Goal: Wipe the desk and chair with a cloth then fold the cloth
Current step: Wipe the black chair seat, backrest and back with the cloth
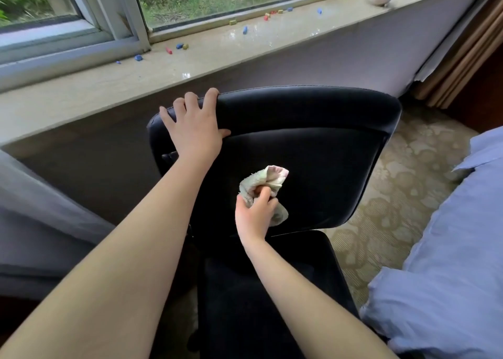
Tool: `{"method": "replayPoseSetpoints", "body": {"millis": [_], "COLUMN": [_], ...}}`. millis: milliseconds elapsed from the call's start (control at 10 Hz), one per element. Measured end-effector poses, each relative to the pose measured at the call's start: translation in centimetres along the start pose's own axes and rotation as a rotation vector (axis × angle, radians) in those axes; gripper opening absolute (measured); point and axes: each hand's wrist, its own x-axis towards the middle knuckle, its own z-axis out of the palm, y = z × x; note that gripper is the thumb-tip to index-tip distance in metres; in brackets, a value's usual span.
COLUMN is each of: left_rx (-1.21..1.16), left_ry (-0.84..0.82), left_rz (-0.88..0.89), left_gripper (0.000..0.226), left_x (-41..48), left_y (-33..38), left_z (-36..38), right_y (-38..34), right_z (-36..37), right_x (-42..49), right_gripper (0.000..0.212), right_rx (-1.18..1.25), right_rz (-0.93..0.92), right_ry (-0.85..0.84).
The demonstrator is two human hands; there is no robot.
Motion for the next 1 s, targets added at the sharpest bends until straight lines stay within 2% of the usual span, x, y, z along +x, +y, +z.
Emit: {"method": "replayPoseSetpoints", "body": {"millis": [200,400,600,800,900,1000], "left_rx": [0.003,-0.005,-0.002,-0.004,-0.008,-0.011], "left_ry": [-0.002,0.002,0.000,0.002,0.000,-0.004], "left_rz": [-0.004,0.000,0.002,0.003,0.002,0.000], "left_gripper": [0.072,0.072,0.073,0.072,0.072,0.071], "left_x": [0.1,0.2,0.1,0.0,0.0,0.0], "left_y": [0.0,0.0,0.1,0.1,0.1,0.1], "left_z": [0.1,0.2,0.2,0.1,0.1,-0.1], "right_y": [2.3,5.9,5.1,4.9,3.6,1.5], "right_z": [-4.4,-11.8,-16.3,-15.7,-13.6,-9.1], "right_x": [2.5,9.8,11.0,10.8,9.8,7.2], "right_gripper": [0.016,0.022,0.021,0.021,0.028,0.031], "right_rx": [-0.050,0.002,0.122,0.171,0.053,-0.069], "right_rz": [-0.166,-0.036,0.042,0.122,0.076,-0.129], "right_ry": [-0.102,0.138,0.293,0.393,0.349,0.296]}}
